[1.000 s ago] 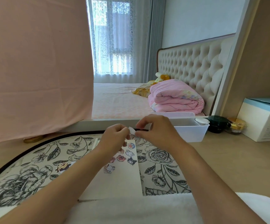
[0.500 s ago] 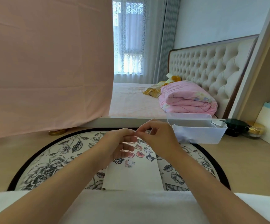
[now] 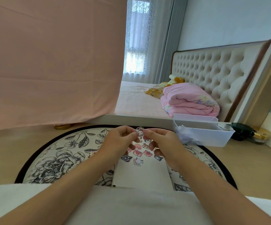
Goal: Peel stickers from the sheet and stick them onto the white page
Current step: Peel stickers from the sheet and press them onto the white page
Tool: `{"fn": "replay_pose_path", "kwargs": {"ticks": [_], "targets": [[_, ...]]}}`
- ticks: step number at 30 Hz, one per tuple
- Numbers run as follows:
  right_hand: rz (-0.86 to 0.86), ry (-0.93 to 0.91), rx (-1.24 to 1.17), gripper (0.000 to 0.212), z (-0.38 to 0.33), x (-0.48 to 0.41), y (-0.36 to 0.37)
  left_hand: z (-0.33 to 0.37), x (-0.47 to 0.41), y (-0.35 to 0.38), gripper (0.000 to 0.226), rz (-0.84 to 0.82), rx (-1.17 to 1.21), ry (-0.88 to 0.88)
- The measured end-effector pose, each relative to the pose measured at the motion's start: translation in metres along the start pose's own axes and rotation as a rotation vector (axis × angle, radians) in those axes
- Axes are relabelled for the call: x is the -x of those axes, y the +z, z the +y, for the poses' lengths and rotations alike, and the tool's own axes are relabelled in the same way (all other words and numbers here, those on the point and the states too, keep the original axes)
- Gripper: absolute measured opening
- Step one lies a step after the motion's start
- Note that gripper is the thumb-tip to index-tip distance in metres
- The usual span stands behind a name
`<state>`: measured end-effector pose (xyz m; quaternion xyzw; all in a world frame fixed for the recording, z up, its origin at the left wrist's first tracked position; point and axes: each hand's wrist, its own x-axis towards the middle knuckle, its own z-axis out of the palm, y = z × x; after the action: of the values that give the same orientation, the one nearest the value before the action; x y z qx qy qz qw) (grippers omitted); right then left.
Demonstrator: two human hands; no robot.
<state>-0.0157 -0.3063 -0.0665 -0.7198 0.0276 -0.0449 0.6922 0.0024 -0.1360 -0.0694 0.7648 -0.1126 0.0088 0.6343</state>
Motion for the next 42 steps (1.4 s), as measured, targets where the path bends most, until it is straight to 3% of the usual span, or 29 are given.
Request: {"fn": "replay_pose_path", "kwargs": {"ticks": [4, 7, 9, 12, 17, 20, 24, 27, 31, 34, 42], "targets": [[0.120, -0.159, 0.277, 0.011, 0.001, -0.001, 0.001, -0.005, -0.003, -0.002, 0.011, 0.020, -0.192, 0.088], [0.140, -0.282, 0.439, 0.024, -0.001, -0.002, -0.001, -0.007, -0.003, -0.002, 0.012, 0.020, -0.261, 0.107], [0.149, -0.348, 0.549, 0.016, -0.003, -0.002, -0.003, -0.007, -0.004, -0.004, 0.012, 0.006, -0.336, 0.134], [0.151, -0.388, 0.641, 0.005, -0.006, -0.001, -0.004, -0.008, -0.004, -0.007, 0.012, -0.030, -0.446, 0.195], [0.111, -0.399, 0.703, 0.006, -0.006, 0.000, -0.008, -0.004, -0.001, -0.009, 0.007, -0.048, -0.583, 0.240], [0.111, -0.375, 0.694, 0.005, -0.009, 0.005, -0.010, -0.001, 0.000, -0.009, 0.007, -0.060, -0.506, 0.218], [0.159, -0.254, 0.613, 0.009, -0.015, 0.013, -0.013, 0.005, -0.002, -0.005, 0.016, -0.074, -0.192, 0.080], [0.090, 0.004, 0.513, 0.010, -0.014, 0.024, -0.023, -0.005, -0.005, -0.008, 0.032, -0.076, -0.397, 0.175], [-0.001, 0.232, 0.526, 0.021, -0.006, 0.040, -0.025, -0.024, 0.000, -0.008, 0.033, -0.199, -0.748, 0.350], [0.032, 0.245, 0.576, 0.028, -0.002, 0.040, -0.021, -0.029, 0.003, -0.006, 0.033, -0.246, -0.926, 0.440], [0.036, 0.213, 0.674, 0.041, 0.004, 0.029, -0.018, -0.031, 0.001, -0.004, 0.032, -0.241, -0.962, 0.461]]}}
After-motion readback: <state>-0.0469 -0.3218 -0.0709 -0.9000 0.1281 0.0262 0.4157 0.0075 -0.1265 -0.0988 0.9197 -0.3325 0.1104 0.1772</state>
